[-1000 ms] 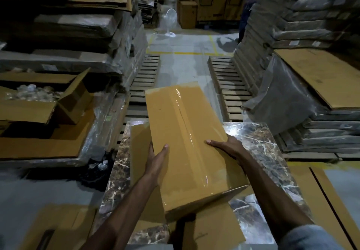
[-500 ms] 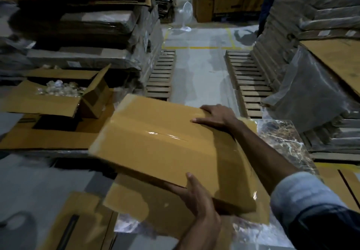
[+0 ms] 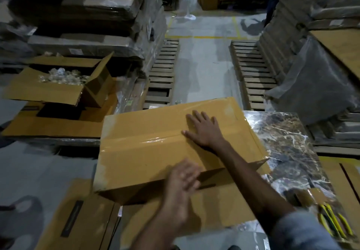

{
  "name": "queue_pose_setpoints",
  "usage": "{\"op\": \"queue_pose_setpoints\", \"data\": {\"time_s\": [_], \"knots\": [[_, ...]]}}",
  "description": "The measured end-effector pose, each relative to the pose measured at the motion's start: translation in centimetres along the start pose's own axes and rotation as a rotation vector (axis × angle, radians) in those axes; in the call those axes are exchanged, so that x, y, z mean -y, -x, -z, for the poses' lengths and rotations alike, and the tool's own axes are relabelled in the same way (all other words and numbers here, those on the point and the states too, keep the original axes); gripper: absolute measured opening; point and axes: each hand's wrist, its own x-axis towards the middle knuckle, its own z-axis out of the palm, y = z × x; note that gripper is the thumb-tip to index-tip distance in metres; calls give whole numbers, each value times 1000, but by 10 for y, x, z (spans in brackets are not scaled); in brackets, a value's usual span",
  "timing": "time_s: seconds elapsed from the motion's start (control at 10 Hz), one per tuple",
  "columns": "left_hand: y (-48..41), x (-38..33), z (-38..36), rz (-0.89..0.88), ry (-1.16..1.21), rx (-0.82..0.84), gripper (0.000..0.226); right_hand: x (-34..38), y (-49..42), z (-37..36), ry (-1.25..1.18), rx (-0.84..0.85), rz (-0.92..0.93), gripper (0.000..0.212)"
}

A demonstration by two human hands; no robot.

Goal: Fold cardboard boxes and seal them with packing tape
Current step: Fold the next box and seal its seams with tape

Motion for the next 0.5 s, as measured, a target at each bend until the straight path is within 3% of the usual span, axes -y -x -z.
{"op": "queue_pose_setpoints", "data": {"time_s": [0.1,0.2,0.3,0.4,0.5], "knots": [[-129,-138,135,-303,-254,-185,50,26,98,-16,-350,-278,-109,40],[-145,-162,159,-486,-373,-175,37,62,180,-51,-740,-559,-405,14],[-175,-183,186,-592,-767,-126,50,90,208,-73,-1204,-380,-788,23],[-237,-175,204,-529,-1143,3,100,111,201,-74,-1396,-150,-884,78],[-259,-166,199,-437,-1206,19,112,133,186,-68,-1569,-134,-852,116]]}}
